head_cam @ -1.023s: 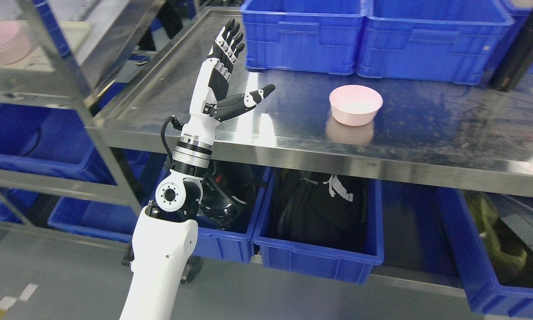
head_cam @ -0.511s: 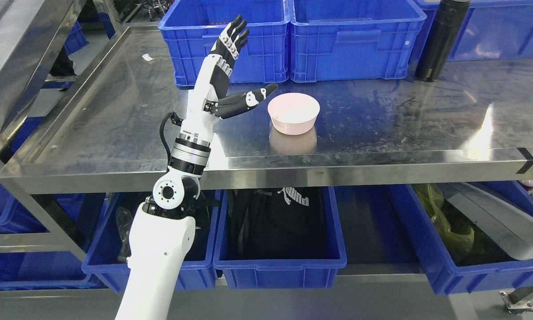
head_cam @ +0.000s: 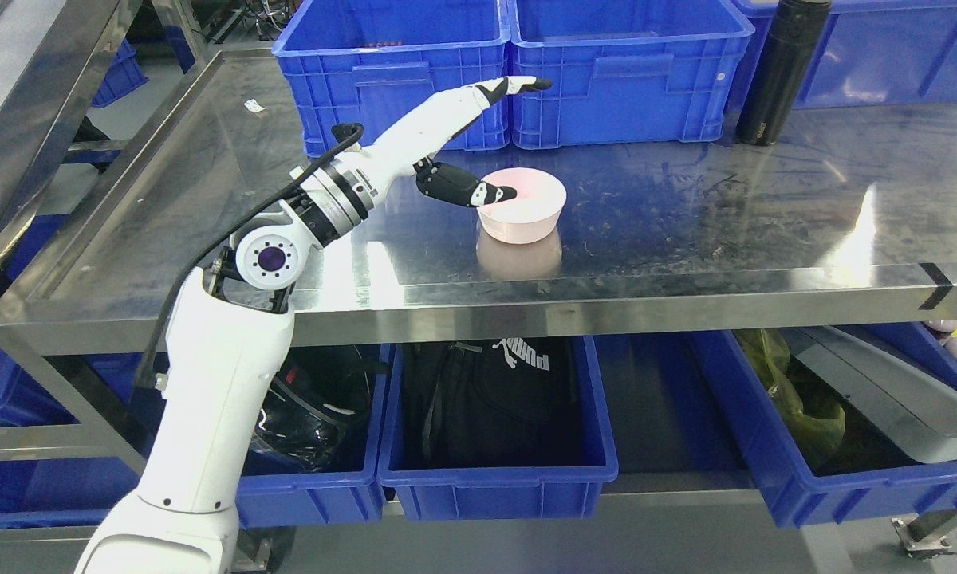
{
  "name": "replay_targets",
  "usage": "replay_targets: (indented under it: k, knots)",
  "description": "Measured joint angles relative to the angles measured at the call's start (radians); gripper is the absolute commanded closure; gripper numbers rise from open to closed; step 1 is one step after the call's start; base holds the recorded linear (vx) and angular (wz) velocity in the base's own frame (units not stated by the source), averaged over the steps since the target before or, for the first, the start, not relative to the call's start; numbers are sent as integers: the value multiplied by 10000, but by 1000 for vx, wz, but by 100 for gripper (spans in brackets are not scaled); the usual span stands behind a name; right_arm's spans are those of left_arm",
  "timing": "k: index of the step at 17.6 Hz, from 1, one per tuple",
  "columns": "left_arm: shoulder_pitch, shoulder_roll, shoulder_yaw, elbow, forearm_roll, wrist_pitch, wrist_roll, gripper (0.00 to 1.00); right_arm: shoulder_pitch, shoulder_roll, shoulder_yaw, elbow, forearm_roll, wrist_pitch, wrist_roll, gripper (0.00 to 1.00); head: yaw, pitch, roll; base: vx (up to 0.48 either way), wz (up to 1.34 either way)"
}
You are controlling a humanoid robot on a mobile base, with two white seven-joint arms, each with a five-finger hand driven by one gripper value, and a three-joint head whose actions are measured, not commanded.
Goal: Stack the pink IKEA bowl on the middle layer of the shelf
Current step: 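Reach the left hand toward the pink bowl on the steel shelf, then grasp the pink bowl's rim with the left hand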
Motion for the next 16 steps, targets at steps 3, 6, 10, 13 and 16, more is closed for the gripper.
replay_targets:
  k: [3, 6, 10, 13, 16]
  knots:
    - [-552, 310, -293, 10, -1091, -100, -2028, 7, 0, 0, 0, 0, 0, 0, 0, 0, 0, 0, 0, -2, 7]
    - [-1025, 365, -784, 212, -2332, -147, -3433, 9, 0, 0, 0, 0, 0, 0, 0, 0, 0, -1, 0, 0, 0]
    - [-1689, 159, -1377, 833, -3395, -160, -3905, 12, 0, 0, 0, 0, 0, 0, 0, 0, 0, 0, 0, 0, 0]
    - [-2178, -134, -1753, 1474, -3794, -169, -3978, 13, 0, 0, 0, 0, -1, 0, 0, 0, 0, -1, 0, 0, 0]
    - [-2589, -475, -2003, 2210, -4011, -227, -3980, 13, 0, 0, 0, 0, -2, 0, 0, 0, 0, -1, 0, 0, 0]
